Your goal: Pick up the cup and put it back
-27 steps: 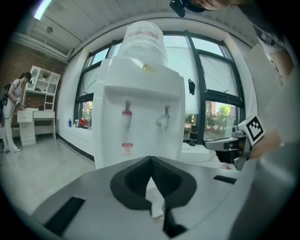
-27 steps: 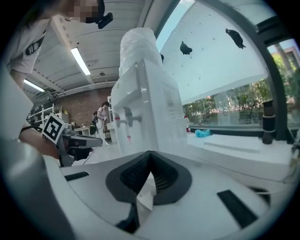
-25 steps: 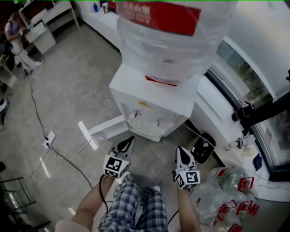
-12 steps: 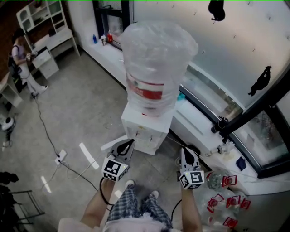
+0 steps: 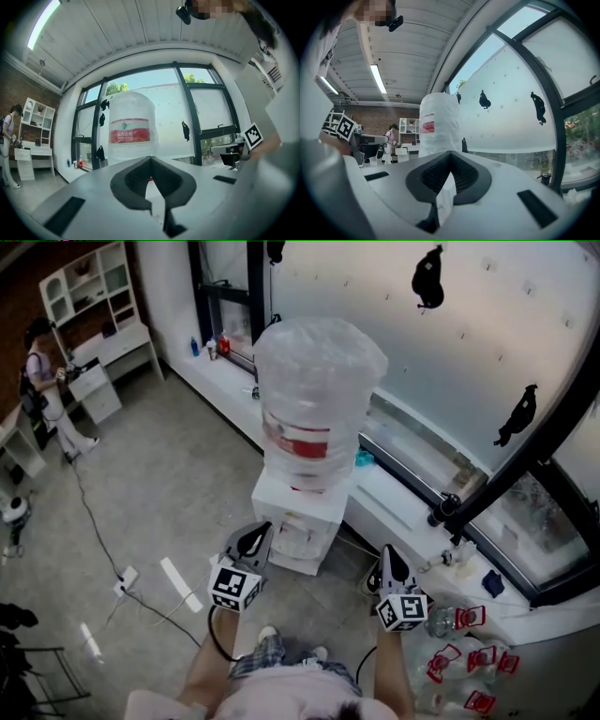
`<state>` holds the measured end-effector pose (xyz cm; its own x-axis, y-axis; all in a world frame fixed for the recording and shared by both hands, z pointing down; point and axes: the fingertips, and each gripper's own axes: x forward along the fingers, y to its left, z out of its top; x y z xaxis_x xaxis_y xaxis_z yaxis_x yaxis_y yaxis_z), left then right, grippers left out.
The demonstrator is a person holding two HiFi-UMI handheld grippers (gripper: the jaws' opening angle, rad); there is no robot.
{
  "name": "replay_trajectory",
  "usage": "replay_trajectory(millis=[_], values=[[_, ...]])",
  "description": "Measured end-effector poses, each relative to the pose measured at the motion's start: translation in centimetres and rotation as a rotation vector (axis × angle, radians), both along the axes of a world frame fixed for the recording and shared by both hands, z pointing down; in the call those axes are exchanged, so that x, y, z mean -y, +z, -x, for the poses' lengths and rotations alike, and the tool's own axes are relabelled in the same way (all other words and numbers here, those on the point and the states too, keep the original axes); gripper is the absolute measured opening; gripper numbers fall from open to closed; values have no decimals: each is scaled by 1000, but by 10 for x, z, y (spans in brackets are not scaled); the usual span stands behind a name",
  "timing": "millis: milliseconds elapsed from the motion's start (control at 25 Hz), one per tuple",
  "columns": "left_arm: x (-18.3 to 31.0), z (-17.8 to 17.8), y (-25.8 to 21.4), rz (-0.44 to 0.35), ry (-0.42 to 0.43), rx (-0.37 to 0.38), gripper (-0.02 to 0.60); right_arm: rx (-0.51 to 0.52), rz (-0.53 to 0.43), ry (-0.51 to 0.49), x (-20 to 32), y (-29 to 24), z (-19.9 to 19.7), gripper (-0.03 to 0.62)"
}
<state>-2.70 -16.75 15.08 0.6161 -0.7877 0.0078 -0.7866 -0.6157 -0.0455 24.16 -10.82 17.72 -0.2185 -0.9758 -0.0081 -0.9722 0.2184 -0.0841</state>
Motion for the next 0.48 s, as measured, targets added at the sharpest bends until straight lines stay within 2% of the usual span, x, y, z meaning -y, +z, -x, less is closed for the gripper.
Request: replay_trajectory(millis=[200, 480], values=[[0, -1, -3, -7, -15, -18, 25, 2, -16, -8, -6, -3, -3, 17], [1, -5, 9, 10, -24, -34, 25, -59, -39, -67, -6, -6, 5, 17]])
